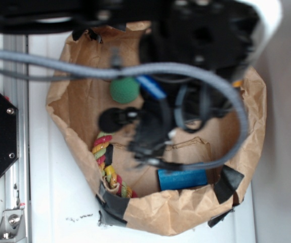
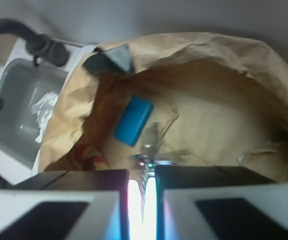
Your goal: Grab the silver keys.
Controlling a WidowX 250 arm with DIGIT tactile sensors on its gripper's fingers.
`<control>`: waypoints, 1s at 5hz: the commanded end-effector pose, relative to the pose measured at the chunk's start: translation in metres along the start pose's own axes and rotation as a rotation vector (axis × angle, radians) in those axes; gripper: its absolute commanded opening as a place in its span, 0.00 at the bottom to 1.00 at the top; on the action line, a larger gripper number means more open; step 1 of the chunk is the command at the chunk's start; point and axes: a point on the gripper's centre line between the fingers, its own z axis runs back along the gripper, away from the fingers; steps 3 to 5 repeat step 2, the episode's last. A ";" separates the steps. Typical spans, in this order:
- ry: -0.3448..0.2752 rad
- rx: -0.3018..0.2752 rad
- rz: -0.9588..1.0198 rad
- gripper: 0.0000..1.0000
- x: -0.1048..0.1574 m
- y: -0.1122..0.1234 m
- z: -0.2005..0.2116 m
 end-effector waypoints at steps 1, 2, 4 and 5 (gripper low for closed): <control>-0.048 0.033 0.026 0.00 0.011 0.001 0.011; -0.051 0.026 0.037 0.00 0.011 0.003 0.012; -0.051 0.026 0.037 0.00 0.011 0.003 0.012; -0.051 0.026 0.037 0.00 0.011 0.003 0.012</control>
